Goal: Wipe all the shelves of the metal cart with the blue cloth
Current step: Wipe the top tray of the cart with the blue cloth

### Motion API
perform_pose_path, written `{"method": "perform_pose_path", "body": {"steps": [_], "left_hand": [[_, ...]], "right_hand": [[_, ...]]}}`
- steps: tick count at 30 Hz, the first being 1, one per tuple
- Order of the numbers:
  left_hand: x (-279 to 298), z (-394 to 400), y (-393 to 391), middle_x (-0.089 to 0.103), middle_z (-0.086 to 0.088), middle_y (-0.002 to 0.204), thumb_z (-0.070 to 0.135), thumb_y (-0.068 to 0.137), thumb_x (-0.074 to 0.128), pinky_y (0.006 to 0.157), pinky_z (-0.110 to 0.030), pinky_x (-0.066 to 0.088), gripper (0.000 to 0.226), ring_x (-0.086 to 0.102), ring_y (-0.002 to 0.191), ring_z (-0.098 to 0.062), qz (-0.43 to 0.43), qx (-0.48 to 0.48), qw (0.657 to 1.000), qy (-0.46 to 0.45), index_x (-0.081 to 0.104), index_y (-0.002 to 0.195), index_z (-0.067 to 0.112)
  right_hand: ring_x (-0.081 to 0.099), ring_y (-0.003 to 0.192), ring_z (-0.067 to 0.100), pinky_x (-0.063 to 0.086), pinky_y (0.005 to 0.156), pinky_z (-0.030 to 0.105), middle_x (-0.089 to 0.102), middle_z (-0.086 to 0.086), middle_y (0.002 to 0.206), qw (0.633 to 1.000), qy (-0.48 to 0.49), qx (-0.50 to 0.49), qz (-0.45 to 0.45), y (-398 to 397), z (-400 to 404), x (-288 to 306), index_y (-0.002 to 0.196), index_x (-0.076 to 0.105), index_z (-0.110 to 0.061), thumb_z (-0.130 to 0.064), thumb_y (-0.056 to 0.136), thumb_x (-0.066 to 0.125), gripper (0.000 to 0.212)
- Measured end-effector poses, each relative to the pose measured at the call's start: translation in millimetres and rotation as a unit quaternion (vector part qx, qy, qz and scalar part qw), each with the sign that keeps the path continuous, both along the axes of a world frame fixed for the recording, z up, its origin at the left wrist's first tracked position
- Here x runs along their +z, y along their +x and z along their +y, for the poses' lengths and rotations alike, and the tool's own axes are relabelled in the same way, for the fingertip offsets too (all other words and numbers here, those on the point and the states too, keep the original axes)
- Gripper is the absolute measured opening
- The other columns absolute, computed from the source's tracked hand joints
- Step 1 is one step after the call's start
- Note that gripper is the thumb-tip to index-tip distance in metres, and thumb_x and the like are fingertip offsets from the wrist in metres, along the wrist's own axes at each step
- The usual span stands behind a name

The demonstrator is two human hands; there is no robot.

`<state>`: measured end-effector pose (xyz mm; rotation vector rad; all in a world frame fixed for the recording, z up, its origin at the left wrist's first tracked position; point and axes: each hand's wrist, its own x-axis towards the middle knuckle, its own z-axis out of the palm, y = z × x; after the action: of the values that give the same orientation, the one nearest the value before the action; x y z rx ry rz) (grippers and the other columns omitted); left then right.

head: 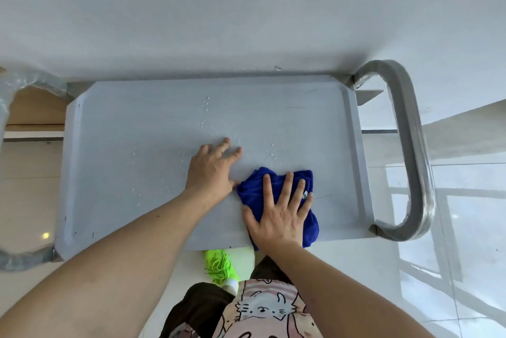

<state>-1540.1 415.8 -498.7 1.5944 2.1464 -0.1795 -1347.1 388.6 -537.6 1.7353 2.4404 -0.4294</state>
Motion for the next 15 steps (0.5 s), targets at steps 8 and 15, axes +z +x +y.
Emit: {"method": "perform_pose_path", "body": {"steps": [8,15], "left_hand": [[0.2,0.6,-2.1,0.017,0.012,0.161,0.057,0.069,0.076,0.11,-0.038,0.033,0.095,0.026,0.138,-0.026,-0.032,0.032,0.999,-0.008,0.022,0.148,0.051],[-3.1,-1.8,-4.8,0.015,0.013,0.162,0.055,0.07,0.075,0.107,-0.037,0.031,0.093,0.025,0.139,-0.024,-0.031,0.032,0.999,0.011,0.023,0.147,0.05]], "right_hand": [[-0.01,0.149,0.047,-0.013,0.115,0.064,-0.001,0.023,0.166,0.999,0.006,-0.033,-0.005,-80.7,141.6,-9.0,0.159,0.001,-0.03,-0.079,0.086,0.021,0.09],[-0.001,0.149,0.048,-0.006,0.116,0.065,0.008,0.024,0.165,0.999,0.021,-0.026,0.017,-103.4,168.4,-7.3,0.158,0.009,-0.029,-0.075,0.087,0.029,0.087]]}}
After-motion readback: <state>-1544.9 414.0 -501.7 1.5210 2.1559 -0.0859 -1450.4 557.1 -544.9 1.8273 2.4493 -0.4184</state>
